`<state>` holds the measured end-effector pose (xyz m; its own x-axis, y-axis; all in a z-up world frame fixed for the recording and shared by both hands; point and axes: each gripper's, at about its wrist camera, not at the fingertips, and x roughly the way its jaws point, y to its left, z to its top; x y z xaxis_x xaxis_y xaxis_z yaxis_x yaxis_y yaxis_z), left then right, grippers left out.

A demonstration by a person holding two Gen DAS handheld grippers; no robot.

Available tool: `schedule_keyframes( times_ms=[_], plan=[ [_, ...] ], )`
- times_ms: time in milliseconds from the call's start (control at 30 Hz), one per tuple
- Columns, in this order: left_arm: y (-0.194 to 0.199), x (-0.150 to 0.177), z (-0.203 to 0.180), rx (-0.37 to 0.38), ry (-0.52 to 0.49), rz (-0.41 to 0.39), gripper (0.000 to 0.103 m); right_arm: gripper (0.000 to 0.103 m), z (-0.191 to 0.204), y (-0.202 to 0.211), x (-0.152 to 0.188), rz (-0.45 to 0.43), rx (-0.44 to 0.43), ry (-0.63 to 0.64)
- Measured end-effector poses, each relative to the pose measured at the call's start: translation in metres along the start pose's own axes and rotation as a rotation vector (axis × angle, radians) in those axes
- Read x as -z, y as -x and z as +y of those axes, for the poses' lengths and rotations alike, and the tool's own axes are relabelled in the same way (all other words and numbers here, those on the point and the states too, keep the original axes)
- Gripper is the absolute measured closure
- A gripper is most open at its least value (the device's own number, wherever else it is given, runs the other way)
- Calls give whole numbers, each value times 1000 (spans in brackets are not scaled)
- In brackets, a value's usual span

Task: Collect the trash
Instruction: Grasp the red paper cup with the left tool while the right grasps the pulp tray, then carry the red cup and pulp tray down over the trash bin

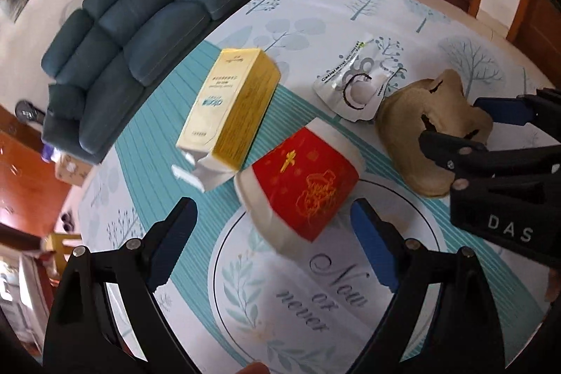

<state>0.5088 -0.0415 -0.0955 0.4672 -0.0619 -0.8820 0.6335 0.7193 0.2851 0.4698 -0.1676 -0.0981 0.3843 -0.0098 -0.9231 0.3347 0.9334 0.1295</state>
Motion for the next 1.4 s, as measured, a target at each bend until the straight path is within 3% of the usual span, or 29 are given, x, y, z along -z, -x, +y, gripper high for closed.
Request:
schedule_keyframes(
  times_ms=[100, 167, 200, 300, 400, 600, 733, 1067, 1233, 1400],
  plan=[
    [-7, -4, -9, -14, -41, -4, 21, 36, -3, -1, 2, -9, -4, 3],
    [-11, -5, -14, -9, -60, 2, 40, 36, -4, -1, 5, -7, -1, 10],
    [-13, -6, -15, 3, -58, 14, 59, 37, -5, -1, 6, -5, -4, 6],
    [-15, -7, -12, 19, -39, 20, 60, 37, -12, 4, 12, 4, -24, -15],
    [-7, -4, -6, 66, -7, 10, 70, 37, -23, 13, 22, 9, -54, -54],
    [22, 9, 13, 256, 148, 28, 70, 38, -38, 40, 48, -8, -104, -92],
    [50, 24, 15, 312, 225, 24, 71, 38, -44, 63, 71, -21, -142, -107],
    [135, 70, -23, 357, 284, -16, 71, 38, -72, 137, 127, -69, -226, -119],
    [176, 96, -69, 389, 310, -1, 71, 38, -97, 186, 161, -125, -267, -99],
    [209, 128, -129, 368, 331, 8, 71, 38, -134, 219, 206, -158, -331, -85]
  ],
)
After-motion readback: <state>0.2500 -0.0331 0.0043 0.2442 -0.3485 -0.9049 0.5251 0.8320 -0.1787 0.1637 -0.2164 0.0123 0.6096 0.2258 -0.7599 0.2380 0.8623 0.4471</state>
